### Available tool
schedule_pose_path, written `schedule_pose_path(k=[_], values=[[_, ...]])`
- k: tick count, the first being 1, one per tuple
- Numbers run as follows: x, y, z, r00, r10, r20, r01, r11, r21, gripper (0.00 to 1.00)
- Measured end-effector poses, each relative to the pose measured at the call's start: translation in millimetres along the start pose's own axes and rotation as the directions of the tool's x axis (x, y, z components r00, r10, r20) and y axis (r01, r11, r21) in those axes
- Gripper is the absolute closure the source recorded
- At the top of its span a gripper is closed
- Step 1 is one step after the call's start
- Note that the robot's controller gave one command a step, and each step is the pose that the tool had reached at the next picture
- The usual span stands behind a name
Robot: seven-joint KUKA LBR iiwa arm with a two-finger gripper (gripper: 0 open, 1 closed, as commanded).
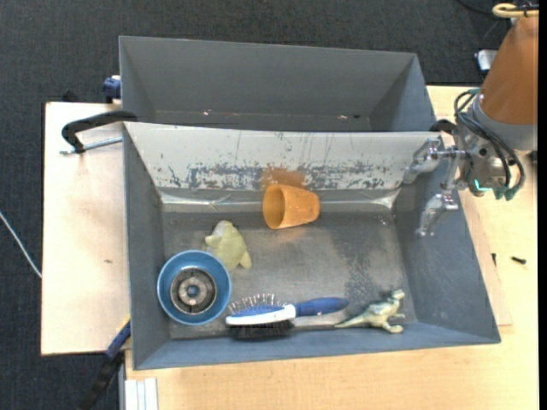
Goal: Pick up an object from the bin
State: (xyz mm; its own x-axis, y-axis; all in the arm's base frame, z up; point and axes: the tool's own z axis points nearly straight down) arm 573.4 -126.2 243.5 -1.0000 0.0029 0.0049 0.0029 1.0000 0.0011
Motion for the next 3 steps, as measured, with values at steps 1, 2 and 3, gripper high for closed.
schedule_pose_path(k=[1, 2, 3], values=[[51.6, 69.8, 164.3, 0.998, -0.057, -0.001, 0.057, 0.998, 0.002, 0.0], [49.4, 69.7, 161.3, 0.999, -0.054, 0.007, 0.054, 0.999, 0.001, 1.0], [49.4, 69.7, 161.3, 0.999, -0.054, 0.007, 0.054, 0.999, 0.001, 0.0]])
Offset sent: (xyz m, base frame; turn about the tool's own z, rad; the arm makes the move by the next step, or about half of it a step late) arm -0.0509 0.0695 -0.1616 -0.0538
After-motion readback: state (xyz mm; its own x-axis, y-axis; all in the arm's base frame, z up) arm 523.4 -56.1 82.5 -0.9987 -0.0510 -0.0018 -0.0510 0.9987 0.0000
